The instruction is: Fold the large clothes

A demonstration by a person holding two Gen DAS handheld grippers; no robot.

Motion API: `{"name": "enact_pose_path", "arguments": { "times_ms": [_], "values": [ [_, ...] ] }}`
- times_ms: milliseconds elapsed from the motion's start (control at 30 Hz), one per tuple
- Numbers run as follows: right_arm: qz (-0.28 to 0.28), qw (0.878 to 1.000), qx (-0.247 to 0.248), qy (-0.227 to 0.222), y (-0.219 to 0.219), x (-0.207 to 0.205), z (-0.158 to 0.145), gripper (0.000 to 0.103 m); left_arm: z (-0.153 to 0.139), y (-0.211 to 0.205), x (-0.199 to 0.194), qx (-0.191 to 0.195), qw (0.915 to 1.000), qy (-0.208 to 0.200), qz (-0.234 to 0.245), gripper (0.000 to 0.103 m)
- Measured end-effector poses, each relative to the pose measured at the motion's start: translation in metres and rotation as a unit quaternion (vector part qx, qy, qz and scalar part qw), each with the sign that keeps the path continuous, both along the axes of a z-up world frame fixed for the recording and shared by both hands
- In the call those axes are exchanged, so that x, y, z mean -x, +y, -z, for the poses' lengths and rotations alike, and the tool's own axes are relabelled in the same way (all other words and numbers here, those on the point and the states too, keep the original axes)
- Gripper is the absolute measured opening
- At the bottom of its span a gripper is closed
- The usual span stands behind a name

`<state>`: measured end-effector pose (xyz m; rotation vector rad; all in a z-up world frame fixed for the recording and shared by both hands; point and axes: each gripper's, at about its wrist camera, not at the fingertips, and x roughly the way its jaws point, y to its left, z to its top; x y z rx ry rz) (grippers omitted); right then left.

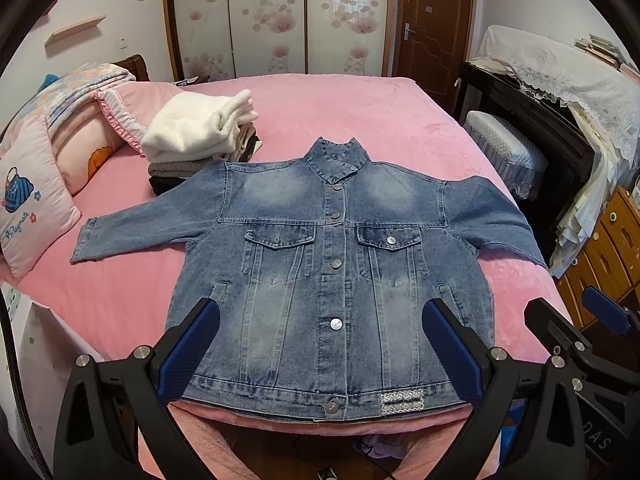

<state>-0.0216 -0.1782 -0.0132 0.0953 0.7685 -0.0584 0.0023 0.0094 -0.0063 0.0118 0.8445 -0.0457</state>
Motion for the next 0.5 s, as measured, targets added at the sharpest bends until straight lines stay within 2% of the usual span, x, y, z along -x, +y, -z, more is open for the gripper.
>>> {"name": "enact_pose_path", "arguments": {
  "times_ms": [500],
  "values": [
    [-0.002,1.0,-0.006,0.005,-0.0008,-0.0029,0.003,0.086,-0.0006,0.004,-0.0009,-0.004,1.0,-0.003,-0.006,0.101]
  ]
}}
